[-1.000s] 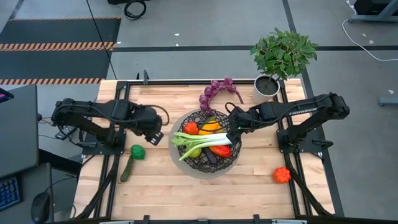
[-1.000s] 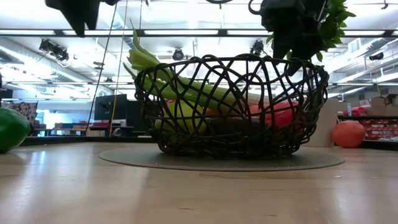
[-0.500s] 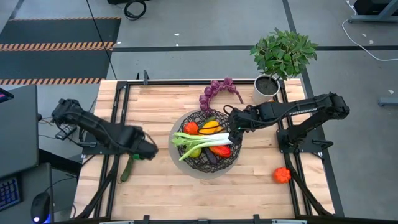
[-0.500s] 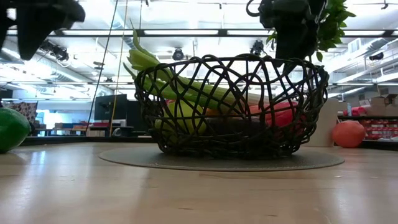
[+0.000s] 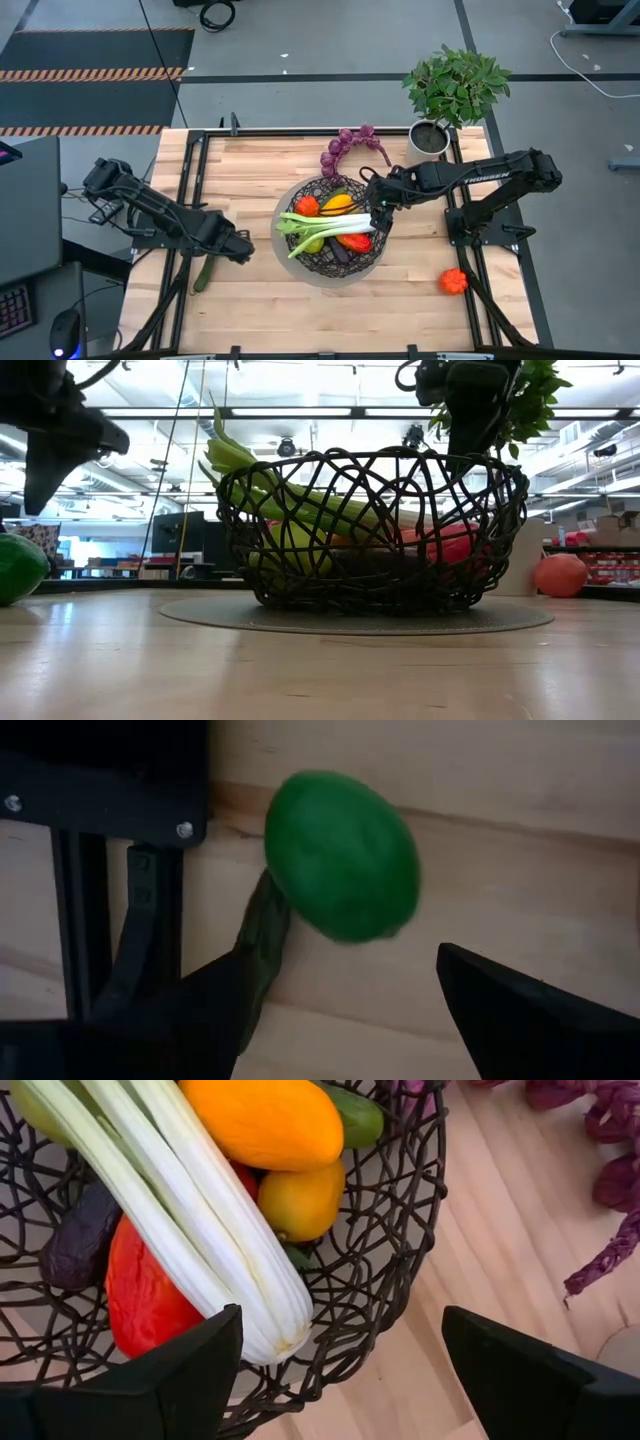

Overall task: Build produce basket
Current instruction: Put the green lime into the black wire basket

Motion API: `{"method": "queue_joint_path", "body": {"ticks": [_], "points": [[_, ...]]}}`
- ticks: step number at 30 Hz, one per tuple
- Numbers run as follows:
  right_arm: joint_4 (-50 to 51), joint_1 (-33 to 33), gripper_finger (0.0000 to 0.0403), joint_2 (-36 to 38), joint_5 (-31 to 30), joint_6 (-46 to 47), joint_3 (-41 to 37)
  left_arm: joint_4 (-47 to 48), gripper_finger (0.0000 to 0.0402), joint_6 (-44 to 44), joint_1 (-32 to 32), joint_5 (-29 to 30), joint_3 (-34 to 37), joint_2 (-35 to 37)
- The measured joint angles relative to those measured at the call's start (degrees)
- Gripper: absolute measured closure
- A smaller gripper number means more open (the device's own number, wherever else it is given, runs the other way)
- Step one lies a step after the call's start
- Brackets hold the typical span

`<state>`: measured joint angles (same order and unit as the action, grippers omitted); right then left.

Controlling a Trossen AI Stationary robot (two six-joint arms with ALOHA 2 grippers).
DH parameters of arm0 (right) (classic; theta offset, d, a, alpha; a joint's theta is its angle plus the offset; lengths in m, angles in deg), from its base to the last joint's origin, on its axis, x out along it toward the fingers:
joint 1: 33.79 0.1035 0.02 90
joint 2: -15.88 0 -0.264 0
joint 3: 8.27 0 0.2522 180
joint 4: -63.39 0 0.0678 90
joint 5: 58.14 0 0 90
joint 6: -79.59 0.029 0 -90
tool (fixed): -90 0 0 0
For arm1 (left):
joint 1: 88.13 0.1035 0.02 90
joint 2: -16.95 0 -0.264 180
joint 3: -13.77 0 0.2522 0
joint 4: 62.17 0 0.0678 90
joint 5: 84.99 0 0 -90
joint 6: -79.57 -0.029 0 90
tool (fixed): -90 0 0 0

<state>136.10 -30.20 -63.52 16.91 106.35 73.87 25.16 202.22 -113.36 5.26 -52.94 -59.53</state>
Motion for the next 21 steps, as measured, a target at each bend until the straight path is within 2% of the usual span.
{"method": "queue_joint_path", "body": {"ticks": [7, 17, 21], "points": [[0.3, 0.0, 0.0057, 0.0, 0.0, 0.1, 0.0, -2.0, 0.0086, 0.1, 3.1, -0.7, 4.2, 0.0], [1.4, 0.0, 0.0057, 1.4, 0.1, 0.2, 0.0, -13.6, 0.0086, -0.2, 7.8, -1.4, 10.1, 0.1], [1.5, 0.0, 0.0057, 2.3, 0.1, 0.2, 0.0, -14.0, 0.0086, -0.1, 8.7, -1.9, 11.2, 0.2]]}}
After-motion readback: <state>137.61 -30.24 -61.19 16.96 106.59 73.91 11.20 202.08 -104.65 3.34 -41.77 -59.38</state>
